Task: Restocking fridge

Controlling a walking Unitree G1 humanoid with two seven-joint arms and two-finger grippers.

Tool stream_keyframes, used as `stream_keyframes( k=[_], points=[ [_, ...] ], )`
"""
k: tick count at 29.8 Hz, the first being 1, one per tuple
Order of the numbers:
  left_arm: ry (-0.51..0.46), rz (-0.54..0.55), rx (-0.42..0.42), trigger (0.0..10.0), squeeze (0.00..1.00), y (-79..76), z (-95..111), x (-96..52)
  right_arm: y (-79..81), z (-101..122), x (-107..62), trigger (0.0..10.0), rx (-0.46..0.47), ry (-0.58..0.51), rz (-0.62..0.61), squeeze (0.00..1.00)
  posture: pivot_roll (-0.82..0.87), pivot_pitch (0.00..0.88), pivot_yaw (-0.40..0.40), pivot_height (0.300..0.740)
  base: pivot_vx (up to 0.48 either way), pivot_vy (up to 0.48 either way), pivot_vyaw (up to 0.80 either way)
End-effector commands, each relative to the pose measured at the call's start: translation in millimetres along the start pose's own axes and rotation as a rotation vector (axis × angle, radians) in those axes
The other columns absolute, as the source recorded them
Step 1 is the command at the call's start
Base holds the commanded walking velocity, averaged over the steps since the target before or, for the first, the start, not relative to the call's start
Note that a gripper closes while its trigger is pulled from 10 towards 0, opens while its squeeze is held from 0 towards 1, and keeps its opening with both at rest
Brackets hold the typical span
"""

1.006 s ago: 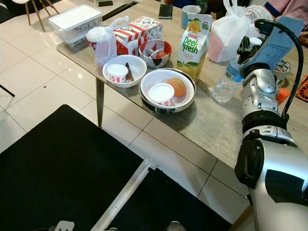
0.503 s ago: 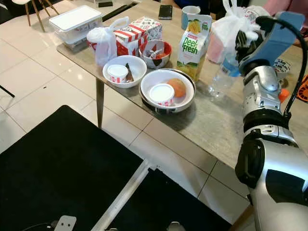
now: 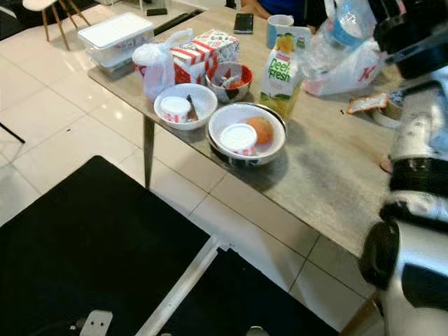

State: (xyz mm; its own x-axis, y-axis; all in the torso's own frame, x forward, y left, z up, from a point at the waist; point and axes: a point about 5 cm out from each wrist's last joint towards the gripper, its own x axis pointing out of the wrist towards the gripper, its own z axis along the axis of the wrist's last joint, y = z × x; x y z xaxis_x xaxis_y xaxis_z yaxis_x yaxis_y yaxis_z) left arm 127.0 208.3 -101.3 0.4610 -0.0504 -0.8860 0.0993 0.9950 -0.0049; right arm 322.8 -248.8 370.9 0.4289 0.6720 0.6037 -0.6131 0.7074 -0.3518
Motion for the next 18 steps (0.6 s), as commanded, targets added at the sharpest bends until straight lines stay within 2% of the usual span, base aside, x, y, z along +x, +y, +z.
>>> stream_keyframes(
  k=[1, 4, 7, 8, 9, 10, 11, 13, 16, 17, 18],
  points=[
    [0.031, -0.017, -0.031, 10.0, 0.0, -6.5, -10, -0.4, 20.7, 8, 1.5, 0.0, 0.039, -0.021, 0.189, 0.0, 0.0, 0.055, 0.029, 0.74, 0.0, 0.0, 0.0],
    [0.031, -0.018, -0.03, 10.0, 0.0, -6.5, -9, -0.3, 27.1, 8, 0.9, 0.0, 0.057, -0.019, 0.239, 0.0, 0.0, 0.055, 0.029, 0.74, 0.0, 0.0, 0.0],
    [0.032, -0.024, -0.028, 10.0, 0.0, -7.6, -8, 0.1, 52.7, 9, 1.0, 0.0, 0.211, -0.067, 0.424, 0.0, -0.01, 0.049, 0.029, 0.74, 0.0, 0.0, 0.0],
    [0.032, -0.024, -0.028, 10.0, 0.0, -7.6, -8, 0.1, 52.7, 9, 1.0, 0.0, 0.211, -0.067, 0.424, 0.0, -0.01, 0.049, 0.029, 0.74, 0.0, 0.0, 0.0],
    [0.032, -0.027, -0.025, 10.0, 0.0, -8.2, -7, 0.4, 65.0, 5, 2.6, 0.0, 0.296, -0.083, 0.483, 0.0, -0.01, 0.046, 0.028, 0.74, 0.0, 0.0, 0.0],
    [0.032, -0.028, -0.024, 10.0, 0.0, -8.4, -7, 0.6, 71.5, 2, 2.9, 0.0, 0.331, -0.078, 0.502, 0.0, -0.01, 0.046, 0.028, 0.74, 0.0, 0.0, 0.0],
    [0.032, -0.028, -0.024, 10.0, 0.0, -8.4, -7, 0.6, 71.5, 2, 2.9, 0.0, 0.331, -0.078, 0.502, 0.0, -0.01, 0.046, 0.028, 0.74, 0.0, 0.0, 0.0],
    [0.03, -0.029, -0.023, 10.0, 0.0, -8.4, -6, 0.8, 89.3, -13, 2.5, 0.0, 0.391, -0.025, 0.548, 0.0, -0.01, 0.046, 0.028, 0.74, 0.0, 0.0, 0.0],
    [0.024, -0.023, -0.021, 10.0, 0.0, -7.2, -4, 0.9, 127.3, -52, 1.1, 0.0, 0.488, 0.14, 0.615, 0.0, -0.01, 0.044, 0.028, 0.74, 0.0, 0.0, 0.0],
    [0.023, -0.021, -0.02, 10.0, 0.0, -6.8, -4, 0.9, 133.8, -58, 0.3, 0.0, 0.505, 0.166, 0.626, 0.0, -0.02, 0.043, 0.029, 0.74, 0.0, 0.0, 0.0],
    [0.023, -0.021, -0.02, 10.0, 0.0, -6.8, -4, 0.9, 133.8, -58, 0.3, 0.0, 0.505, 0.166, 0.626, 0.0, -0.02, 0.043, 0.029, 0.74, 0.0, 0.0, 0.0]
  ],
)
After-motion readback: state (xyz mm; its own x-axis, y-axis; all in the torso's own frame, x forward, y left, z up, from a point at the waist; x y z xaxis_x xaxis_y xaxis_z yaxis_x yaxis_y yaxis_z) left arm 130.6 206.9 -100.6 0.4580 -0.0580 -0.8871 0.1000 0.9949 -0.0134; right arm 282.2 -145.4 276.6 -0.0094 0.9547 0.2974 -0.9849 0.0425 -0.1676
